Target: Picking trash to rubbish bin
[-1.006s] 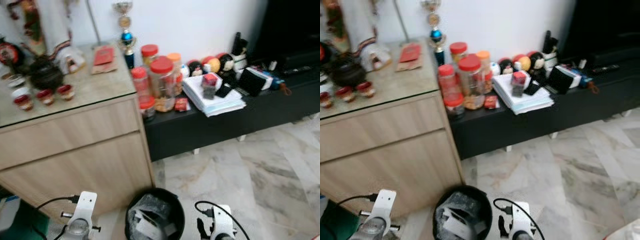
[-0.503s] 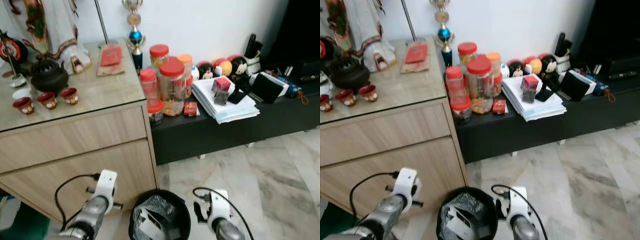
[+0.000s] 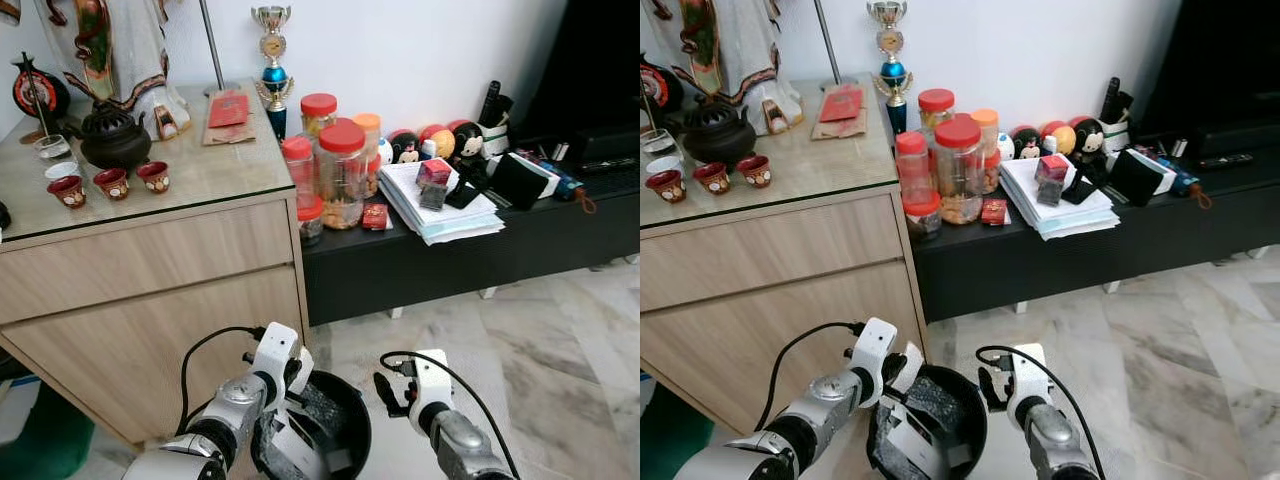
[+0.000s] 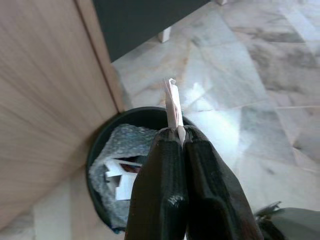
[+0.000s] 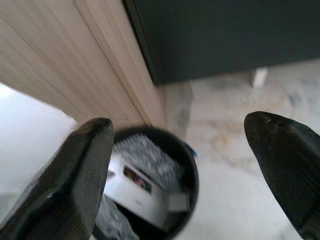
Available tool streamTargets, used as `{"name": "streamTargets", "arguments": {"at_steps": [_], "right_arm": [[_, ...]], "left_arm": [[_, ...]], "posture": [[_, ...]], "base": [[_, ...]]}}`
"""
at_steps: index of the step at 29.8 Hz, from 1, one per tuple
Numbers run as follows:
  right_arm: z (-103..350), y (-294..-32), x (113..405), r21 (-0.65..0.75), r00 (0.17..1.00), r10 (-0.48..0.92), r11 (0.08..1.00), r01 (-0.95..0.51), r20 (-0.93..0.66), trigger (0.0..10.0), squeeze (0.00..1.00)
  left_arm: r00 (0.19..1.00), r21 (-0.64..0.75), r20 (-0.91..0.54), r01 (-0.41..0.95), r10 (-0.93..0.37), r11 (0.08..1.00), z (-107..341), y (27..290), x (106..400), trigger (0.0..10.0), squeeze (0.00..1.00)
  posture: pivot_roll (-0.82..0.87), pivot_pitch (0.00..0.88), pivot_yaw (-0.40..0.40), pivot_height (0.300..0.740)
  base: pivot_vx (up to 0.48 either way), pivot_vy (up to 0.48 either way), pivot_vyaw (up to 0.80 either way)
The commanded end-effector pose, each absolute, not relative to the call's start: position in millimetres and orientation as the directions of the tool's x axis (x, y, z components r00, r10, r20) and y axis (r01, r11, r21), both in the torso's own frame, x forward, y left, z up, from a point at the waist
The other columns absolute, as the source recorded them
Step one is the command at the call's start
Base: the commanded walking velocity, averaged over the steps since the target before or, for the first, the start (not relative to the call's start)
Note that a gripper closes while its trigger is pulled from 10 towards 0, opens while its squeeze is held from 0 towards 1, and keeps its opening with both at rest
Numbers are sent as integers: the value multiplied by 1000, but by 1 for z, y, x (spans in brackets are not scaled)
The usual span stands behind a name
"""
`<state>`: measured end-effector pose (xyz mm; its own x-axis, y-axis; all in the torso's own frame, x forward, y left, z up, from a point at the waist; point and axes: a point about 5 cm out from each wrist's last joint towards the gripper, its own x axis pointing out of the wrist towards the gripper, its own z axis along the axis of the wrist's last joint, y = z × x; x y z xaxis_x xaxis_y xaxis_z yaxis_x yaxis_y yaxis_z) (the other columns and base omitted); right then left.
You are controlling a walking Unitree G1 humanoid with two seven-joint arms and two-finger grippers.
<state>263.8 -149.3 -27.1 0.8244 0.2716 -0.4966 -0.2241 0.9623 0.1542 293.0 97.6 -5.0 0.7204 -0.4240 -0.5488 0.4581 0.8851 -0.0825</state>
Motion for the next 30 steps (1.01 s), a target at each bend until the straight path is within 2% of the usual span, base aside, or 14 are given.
{"name": "streamTargets", "arguments": {"at_steps": [1, 6, 7, 8, 9, 30], "right_arm": [[-19, -147, 272, 150, 841, 293, 956, -252, -454, 10000, 0], [-14, -142, 276, 157, 846, 317, 948, -276, -428, 10000, 0], [-14, -141, 277, 159, 846, 323, 946, -282, -423, 10000, 0], [-12, -139, 278, 161, 847, 333, 943, -292, -414, 10000, 0], [-11, -139, 279, 160, 848, 337, 941, -297, -409, 10000, 0], [-12, -136, 276, 132, 840, 354, 935, -330, -411, 10000, 0]], "left_arm": [[732, -94, -525, 458, -435, 884, 1, 97, 299, 10000, 0], [721, -93, -527, 478, -451, 873, 0, 96, 298, 10000, 0], [719, -91, -527, 481, -452, 872, 0, 96, 297, 10000, 204], [719, -85, -527, 486, -453, 870, 0, 96, 297, 10000, 455], [719, -85, -527, 487, -454, 870, 0, 96, 297, 10000, 1000], [732, -60, -542, 456, -413, 888, -3, 113, 296, 10000, 1000]], "posture": [[-119, 0, 33, 740], [-125, 0, 26, 740], [-125, 0, 25, 740], [-124, 0, 24, 740], [-121, 1, 20, 740], [-115, 7, 15, 740]], "base": [[0, 0, 0], [0, 0, 0], [0, 0, 0], [0, 0, 0], [0, 0, 0], [0, 0, 0]]}}
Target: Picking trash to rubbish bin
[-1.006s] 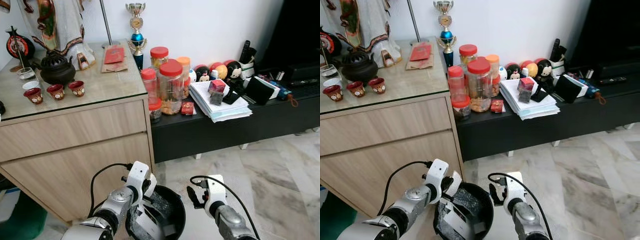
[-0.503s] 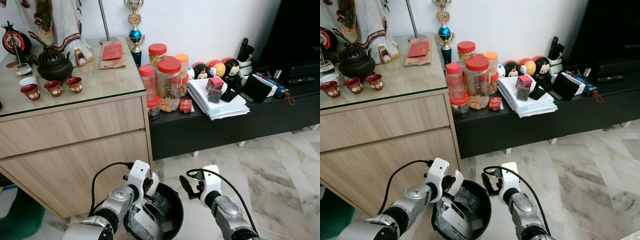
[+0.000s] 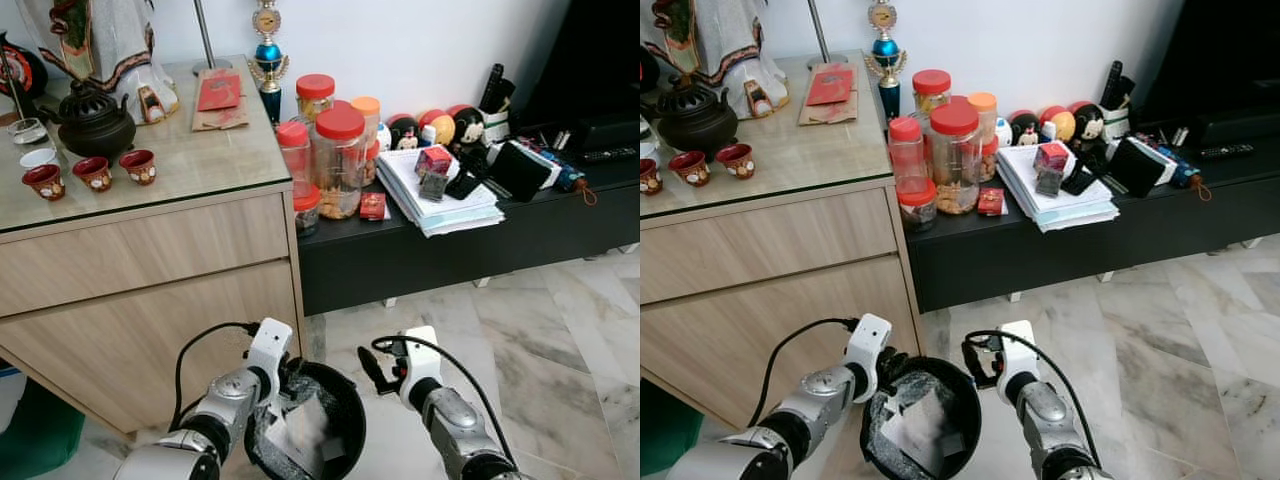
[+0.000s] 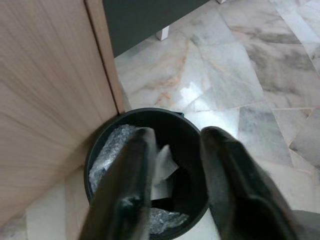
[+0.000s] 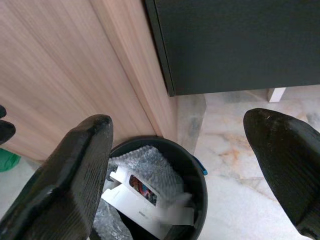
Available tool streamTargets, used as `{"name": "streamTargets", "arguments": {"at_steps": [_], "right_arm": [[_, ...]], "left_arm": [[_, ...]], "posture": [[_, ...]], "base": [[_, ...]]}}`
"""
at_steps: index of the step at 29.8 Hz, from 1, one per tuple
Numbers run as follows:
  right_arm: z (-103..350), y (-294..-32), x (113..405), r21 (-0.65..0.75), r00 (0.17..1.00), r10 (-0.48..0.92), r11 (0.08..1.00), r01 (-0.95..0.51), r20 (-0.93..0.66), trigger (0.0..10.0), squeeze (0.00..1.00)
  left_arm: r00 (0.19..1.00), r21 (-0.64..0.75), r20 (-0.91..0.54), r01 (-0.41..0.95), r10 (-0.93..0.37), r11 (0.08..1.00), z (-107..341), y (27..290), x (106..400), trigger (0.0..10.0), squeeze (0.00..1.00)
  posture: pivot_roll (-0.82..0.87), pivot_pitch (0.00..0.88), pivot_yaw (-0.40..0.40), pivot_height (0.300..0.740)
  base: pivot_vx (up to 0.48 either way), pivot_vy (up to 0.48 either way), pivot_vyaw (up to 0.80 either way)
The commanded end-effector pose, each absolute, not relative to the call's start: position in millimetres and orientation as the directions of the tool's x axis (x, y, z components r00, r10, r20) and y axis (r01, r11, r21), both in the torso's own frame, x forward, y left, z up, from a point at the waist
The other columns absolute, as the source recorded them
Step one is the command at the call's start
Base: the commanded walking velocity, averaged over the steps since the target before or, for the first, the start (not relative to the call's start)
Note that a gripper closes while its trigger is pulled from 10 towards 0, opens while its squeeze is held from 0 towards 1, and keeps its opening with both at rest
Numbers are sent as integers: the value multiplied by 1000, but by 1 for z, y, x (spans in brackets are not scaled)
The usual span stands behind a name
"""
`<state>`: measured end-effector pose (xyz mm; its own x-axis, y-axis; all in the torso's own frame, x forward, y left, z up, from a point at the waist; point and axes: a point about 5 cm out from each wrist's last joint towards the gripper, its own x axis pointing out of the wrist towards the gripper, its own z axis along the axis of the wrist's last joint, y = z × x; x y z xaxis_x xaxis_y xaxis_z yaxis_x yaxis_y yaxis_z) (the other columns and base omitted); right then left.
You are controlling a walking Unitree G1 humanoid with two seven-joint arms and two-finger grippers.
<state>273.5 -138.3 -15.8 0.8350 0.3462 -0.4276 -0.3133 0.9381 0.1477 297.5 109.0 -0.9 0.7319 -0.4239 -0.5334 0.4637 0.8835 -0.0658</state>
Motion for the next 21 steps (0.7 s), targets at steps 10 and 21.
{"name": "streamTargets", "arguments": {"at_steps": [10, 21], "right_arm": [[-37, -153, 252, 104, 817, 202, 979, -174, -541, 10000, 0], [-78, -176, 194, 39, 663, -14, 997, 65, -749, 10000, 0]], "left_arm": [[784, 189, -621, 176, -21, 966, -24, 176, 277, 10000, 0], [649, 253, -715, -105, 259, 962, -62, 235, 206, 10000, 0]], "posture": [[-97, 10, 27, 740], [-65, 5, 31, 740]], "base": [[0, 0, 0], [0, 0, 0]]}}
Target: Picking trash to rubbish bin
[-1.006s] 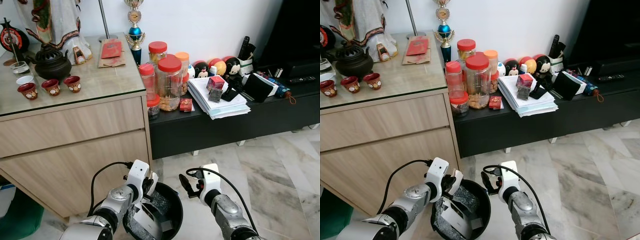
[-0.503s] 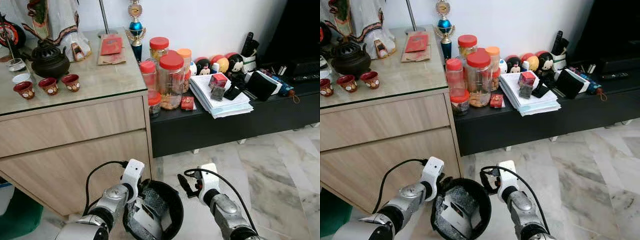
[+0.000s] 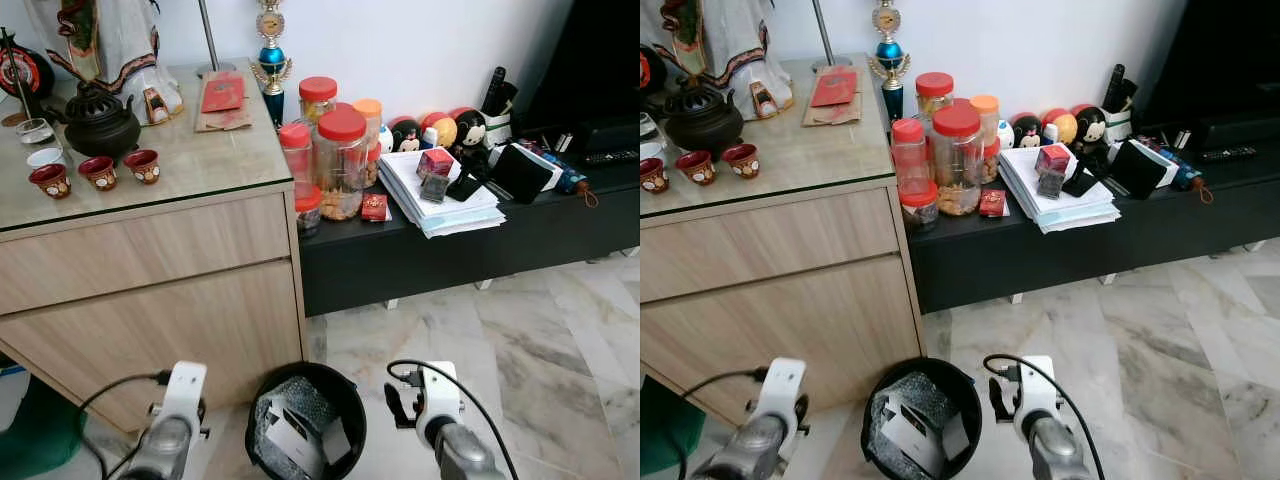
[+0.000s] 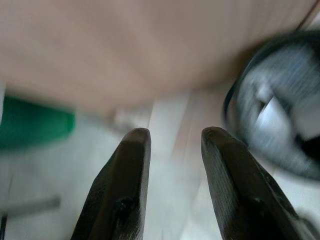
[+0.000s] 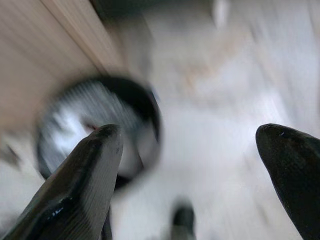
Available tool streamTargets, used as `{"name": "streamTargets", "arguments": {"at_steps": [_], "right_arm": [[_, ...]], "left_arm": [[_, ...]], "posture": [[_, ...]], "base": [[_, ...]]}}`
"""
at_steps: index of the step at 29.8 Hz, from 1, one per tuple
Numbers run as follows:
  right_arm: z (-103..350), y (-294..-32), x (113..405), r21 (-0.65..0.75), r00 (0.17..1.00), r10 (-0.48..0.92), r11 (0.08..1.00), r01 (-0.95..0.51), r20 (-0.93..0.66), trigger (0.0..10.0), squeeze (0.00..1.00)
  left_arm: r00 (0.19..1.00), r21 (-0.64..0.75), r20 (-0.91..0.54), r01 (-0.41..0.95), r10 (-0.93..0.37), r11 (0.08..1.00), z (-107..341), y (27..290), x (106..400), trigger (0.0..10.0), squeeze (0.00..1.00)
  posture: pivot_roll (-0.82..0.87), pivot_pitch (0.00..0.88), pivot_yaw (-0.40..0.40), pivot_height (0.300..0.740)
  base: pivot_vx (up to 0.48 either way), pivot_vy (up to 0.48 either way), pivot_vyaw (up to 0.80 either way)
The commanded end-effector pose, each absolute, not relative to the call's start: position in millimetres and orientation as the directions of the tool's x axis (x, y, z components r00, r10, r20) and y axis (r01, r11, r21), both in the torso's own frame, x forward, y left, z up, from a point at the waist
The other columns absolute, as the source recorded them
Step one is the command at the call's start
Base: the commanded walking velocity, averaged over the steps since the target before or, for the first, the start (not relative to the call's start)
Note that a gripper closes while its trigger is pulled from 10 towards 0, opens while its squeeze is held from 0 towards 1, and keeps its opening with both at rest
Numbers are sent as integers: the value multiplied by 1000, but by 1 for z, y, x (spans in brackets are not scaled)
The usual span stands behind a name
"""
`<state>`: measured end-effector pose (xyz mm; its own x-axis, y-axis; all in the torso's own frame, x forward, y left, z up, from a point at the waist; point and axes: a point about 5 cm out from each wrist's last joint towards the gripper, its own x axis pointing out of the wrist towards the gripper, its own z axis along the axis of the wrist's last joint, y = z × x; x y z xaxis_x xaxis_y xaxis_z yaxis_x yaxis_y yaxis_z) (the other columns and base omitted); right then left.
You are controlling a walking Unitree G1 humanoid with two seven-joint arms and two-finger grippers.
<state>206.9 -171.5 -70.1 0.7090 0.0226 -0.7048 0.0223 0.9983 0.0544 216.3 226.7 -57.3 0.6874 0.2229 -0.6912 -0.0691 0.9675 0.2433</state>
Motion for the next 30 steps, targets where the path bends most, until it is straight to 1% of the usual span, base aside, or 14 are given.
{"name": "streamTargets", "arguments": {"at_steps": [1, 4, 7, 10, 13, 19, 30], "right_arm": [[-80, -176, 191, 32, 653, -21, 997, 69, -757, 10000, 0], [-83, -178, 182, 19, 639, -47, 995, 95, -768, 10000, 0], [-85, -179, 178, 18, 636, -54, 994, 107, -770, 10000, 0], [-88, -181, 172, 10, 619, -61, 994, 110, -783, 10000, 0], [-88, -182, 172, 6, 616, -69, 993, 118, -785, 10000, 0], [-84, -178, 181, 22, 639, -68, 991, 132, -767, 10000, 0], [-85, -173, 180, 32, 638, -57, 991, 127, -768, 10000, 0]], "left_arm": [[645, 254, -723, -85, 247, 964, -64, 234, 204, 10000, 0], [635, 242, -746, -22, 201, 970, -68, 231, 198, 10000, 0], [621, 238, -758, -17, 197, 971, -69, 232, 195, 10000, 0], [632, 229, -749, -31, 197, 973, -67, 230, 199, 10000, 0], [645, 222, -741, -24, 185, 975, -66, 226, 204, 10000, 0], [668, 215, -729, 15, 150, 976, -62, 221, 212, 10000, 0], [663, 225, -733, 23, 154, 974, -62, 225, 210, 10000, 0]], "posture": [[-67, 3, 32, 740], [-71, 1, 34, 740], [-69, 0, 28, 740], [-69, 0, 31, 740], [-69, 0, 31, 740], [-84, 0, 49, 740], [-83, 0, 62, 740]], "base": [[0, 0, 0], [0, 0, 0], [0, 0, 0], [0, 0, 0], [0, 0, 0], [0, 0, 0], [0, 0, 0]]}}
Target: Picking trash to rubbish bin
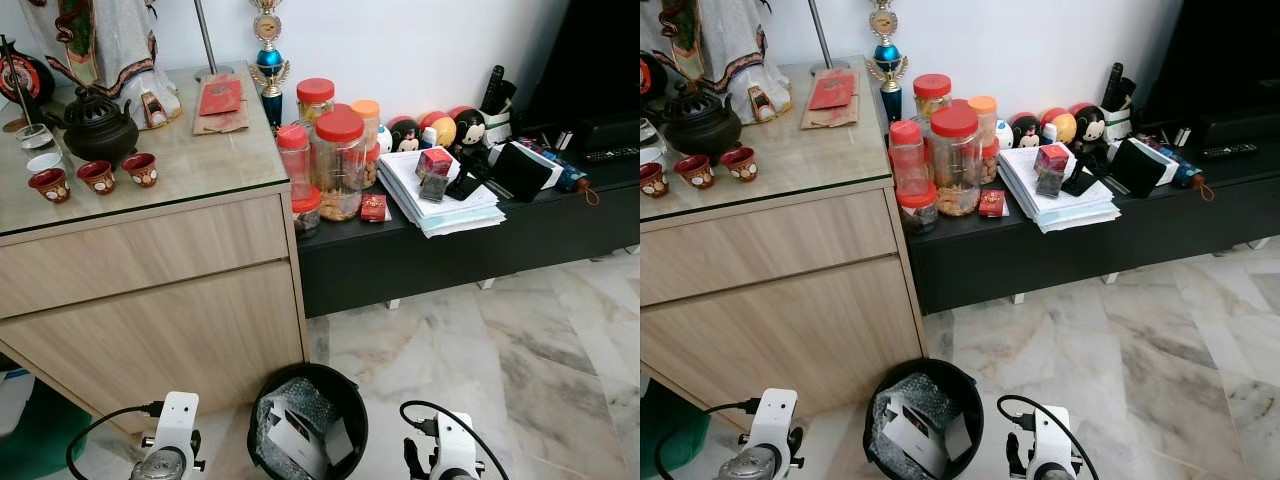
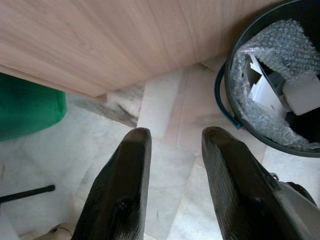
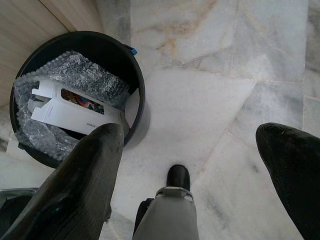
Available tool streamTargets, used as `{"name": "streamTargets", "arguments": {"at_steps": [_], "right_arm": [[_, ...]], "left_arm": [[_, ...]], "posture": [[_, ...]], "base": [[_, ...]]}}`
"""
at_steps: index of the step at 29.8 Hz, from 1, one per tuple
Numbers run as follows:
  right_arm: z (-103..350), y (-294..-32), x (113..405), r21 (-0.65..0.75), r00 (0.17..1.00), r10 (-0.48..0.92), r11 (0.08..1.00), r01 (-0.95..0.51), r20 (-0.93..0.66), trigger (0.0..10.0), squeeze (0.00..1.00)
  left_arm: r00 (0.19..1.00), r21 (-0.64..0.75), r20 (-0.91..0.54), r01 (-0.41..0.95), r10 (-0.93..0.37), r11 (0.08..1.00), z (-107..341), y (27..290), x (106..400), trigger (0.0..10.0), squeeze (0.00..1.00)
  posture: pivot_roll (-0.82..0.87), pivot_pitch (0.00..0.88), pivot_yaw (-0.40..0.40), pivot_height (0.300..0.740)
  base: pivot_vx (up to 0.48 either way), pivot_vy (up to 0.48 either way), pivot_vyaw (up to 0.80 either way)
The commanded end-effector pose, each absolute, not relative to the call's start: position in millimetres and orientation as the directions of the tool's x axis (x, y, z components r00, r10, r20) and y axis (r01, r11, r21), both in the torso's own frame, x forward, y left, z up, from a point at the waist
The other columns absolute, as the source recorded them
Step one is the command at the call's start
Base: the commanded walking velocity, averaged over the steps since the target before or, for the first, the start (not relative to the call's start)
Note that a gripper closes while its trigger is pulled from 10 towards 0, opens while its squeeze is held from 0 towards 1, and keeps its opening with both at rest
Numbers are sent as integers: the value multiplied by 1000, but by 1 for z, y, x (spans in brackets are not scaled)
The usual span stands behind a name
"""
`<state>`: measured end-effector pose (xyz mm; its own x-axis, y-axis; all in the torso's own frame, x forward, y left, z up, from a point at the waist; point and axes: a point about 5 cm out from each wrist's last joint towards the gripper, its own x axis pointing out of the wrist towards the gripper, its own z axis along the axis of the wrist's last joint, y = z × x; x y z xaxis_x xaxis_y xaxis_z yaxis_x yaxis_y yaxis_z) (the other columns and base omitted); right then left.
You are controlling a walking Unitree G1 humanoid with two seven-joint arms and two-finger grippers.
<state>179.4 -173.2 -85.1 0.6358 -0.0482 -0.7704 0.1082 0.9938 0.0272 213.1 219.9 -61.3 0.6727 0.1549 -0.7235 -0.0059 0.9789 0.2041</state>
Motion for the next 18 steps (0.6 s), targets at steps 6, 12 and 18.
{"name": "streamTargets", "arguments": {"at_steps": [6, 12, 18], "right_arm": [[-87, -173, 175, 31, 630, -58, 991, 129, -775, 10000, 0], [-87, -172, 175, 31, 631, -57, 991, 128, -774, 10000, 0], [-86, -171, 178, 34, 636, -53, 992, 124, -770, 10000, 0]], "left_arm": [[658, 231, -737, 24, 159, 973, -64, 227, 206, 10000, 0], [665, 231, -732, 32, 152, 972, -62, 225, 209, 10000, 0], [671, 239, -726, 41, 151, 970, -61, 225, 211, 10000, 0]], "posture": [[-86, 0, 67, 740], [-91, 0, 69, 740], [-91, 0, 72, 740]], "base": [[0, 0, 0], [0, 0, 0], [0, 0, 0]]}}
